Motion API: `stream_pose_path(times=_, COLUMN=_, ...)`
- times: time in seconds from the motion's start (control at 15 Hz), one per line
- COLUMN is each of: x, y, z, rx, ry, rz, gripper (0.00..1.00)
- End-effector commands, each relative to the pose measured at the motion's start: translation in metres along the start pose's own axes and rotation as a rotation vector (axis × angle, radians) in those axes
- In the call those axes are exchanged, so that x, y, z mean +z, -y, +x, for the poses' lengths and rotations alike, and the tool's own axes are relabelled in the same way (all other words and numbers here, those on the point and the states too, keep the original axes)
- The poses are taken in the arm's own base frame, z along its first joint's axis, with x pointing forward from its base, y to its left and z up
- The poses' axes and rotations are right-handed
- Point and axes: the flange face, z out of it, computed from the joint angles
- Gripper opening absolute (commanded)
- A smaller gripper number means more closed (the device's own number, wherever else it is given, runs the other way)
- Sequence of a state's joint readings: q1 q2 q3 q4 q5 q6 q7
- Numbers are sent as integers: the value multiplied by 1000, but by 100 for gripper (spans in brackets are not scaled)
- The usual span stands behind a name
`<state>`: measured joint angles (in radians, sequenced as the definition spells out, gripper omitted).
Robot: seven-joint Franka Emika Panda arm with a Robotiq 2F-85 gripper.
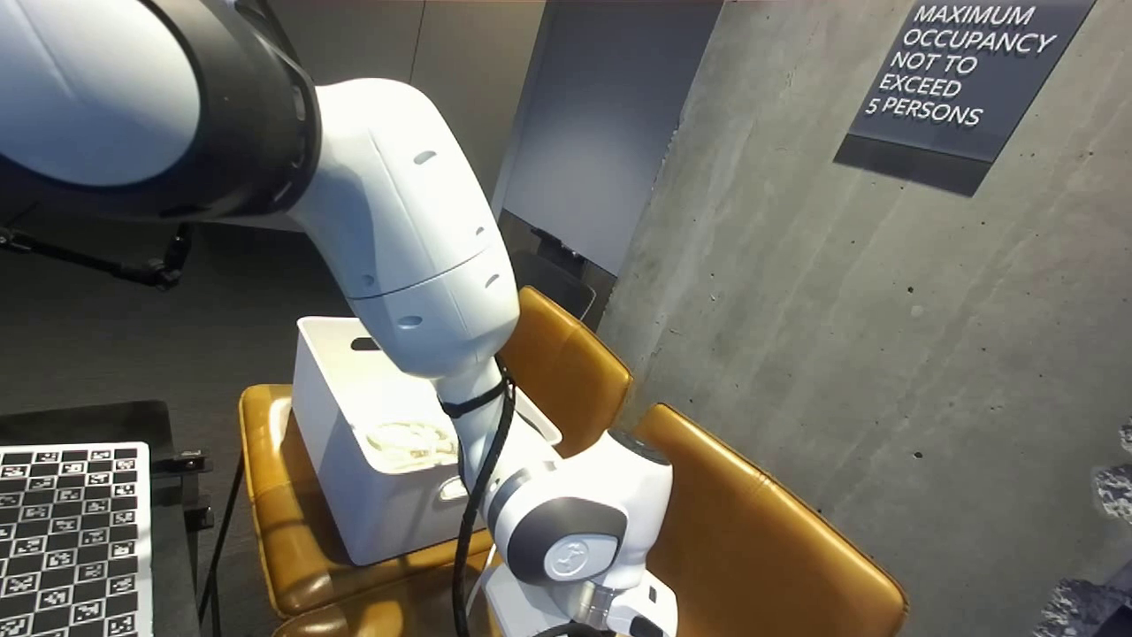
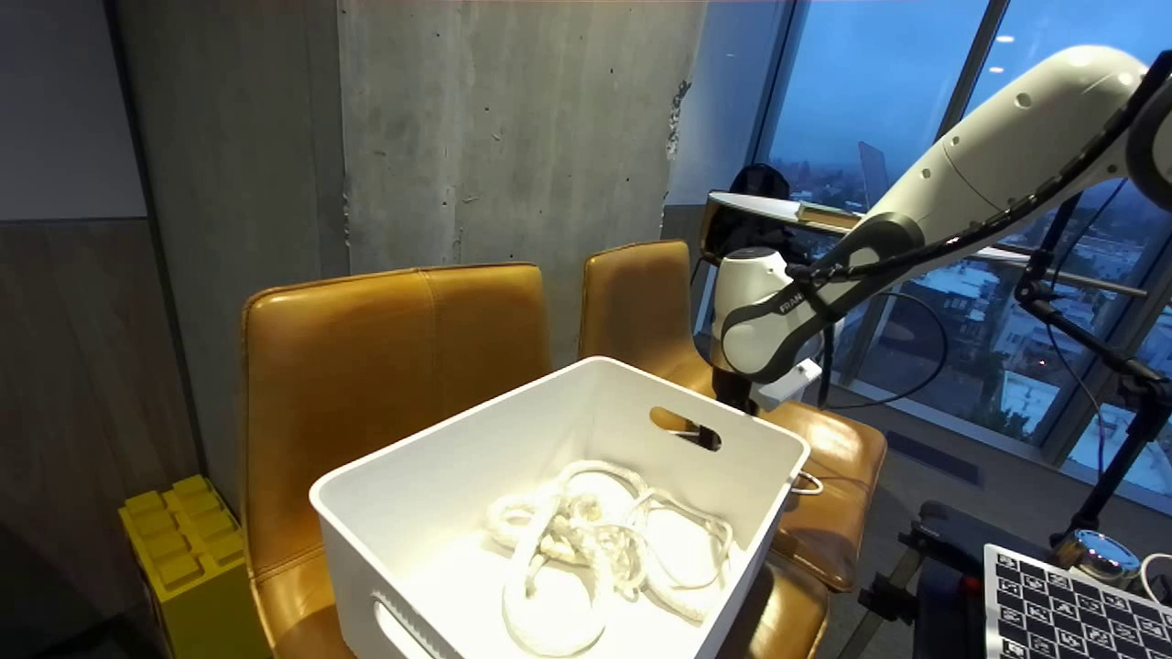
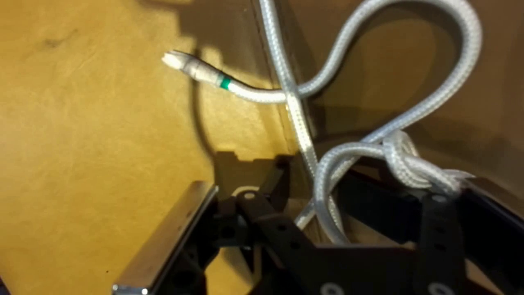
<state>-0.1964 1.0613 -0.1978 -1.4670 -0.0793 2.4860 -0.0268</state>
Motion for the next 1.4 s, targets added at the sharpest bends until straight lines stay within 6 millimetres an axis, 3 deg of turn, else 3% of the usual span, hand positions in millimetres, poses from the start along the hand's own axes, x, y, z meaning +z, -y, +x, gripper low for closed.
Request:
stream_pose_path(times=0.0, x=7, y=0, z=-3, rx=9, ry=26, rz=-37, gripper=6)
stream_pose_path(times=0.07, x=4, y=-1, z=-3, rx=9, ry=26, rz=-42, gripper=0)
stream_pose_path(times=0.2, x=-8, y=-2, z=-3, rx=9, ry=19, rz=-51, gripper=0)
stream_pose_path(times=0.4, x=-41, y=5, z=-3, rx=0, ry=-5, rz=-64, gripper=0)
stream_pose_path(times=0.73, x=-147, y=31, z=4, rx=-36, ry=-122, rz=-94, gripper=0)
stream_pose_path(times=1.07, x=-276, y=47, z=4, rx=-66, ry=-281, rz=-69, gripper=0)
stream_pose_path(times=1.33, x=-382, y=66, z=-13, rx=-92, ry=-371, rz=-53, gripper=0)
